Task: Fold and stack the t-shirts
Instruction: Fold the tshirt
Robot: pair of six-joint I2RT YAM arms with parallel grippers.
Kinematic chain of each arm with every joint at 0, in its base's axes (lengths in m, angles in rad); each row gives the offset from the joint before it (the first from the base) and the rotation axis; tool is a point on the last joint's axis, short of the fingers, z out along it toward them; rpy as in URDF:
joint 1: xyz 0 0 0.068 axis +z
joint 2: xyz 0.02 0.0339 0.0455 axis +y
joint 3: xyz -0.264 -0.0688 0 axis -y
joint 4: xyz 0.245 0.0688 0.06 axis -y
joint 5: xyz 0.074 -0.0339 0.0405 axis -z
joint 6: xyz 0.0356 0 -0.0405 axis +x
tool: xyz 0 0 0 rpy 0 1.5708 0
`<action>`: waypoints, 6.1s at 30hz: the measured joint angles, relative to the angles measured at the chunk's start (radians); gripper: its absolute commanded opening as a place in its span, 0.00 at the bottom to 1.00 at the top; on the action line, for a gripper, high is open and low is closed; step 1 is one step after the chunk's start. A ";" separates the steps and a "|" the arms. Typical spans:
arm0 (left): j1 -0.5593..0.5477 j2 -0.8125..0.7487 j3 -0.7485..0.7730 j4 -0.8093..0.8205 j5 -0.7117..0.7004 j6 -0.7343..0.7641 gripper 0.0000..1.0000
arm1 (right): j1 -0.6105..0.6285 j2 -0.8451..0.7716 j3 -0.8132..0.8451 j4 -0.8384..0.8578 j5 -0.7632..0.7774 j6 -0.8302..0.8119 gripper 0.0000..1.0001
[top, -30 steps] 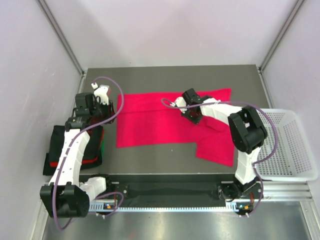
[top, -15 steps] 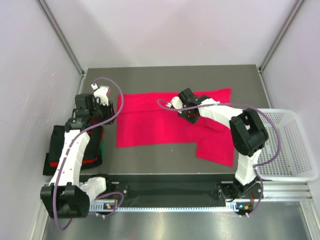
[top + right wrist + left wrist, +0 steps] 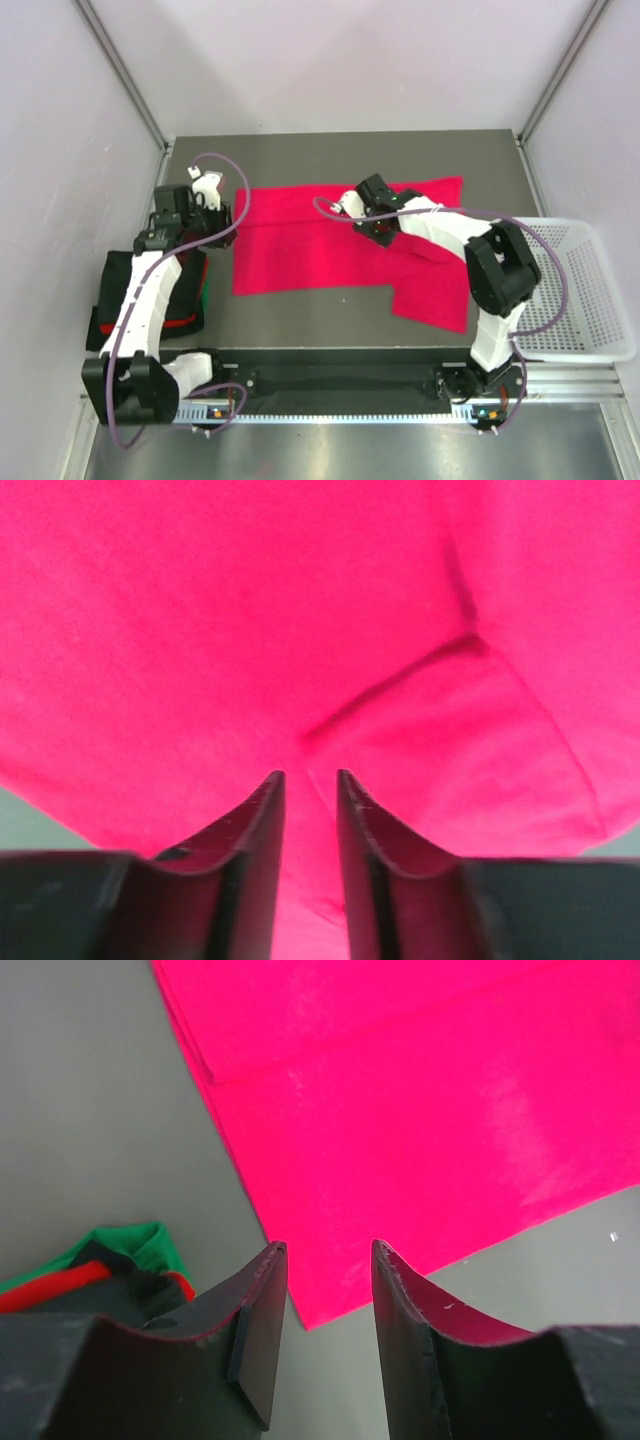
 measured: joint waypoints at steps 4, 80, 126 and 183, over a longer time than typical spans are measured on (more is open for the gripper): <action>-0.035 0.121 0.039 -0.014 -0.023 0.048 0.43 | -0.026 -0.138 -0.063 0.020 -0.013 -0.027 0.38; -0.010 1.436 1.253 0.081 -0.231 -0.115 0.10 | -0.605 0.604 0.853 -0.130 -0.166 0.069 0.42; -0.012 0.447 0.306 0.004 -0.075 -0.100 0.61 | -0.335 -0.770 -0.806 -0.376 -0.430 -1.037 0.36; -0.012 0.840 0.335 -0.386 -0.242 0.080 0.43 | -0.297 -0.968 -0.660 -0.313 -0.401 -0.746 0.01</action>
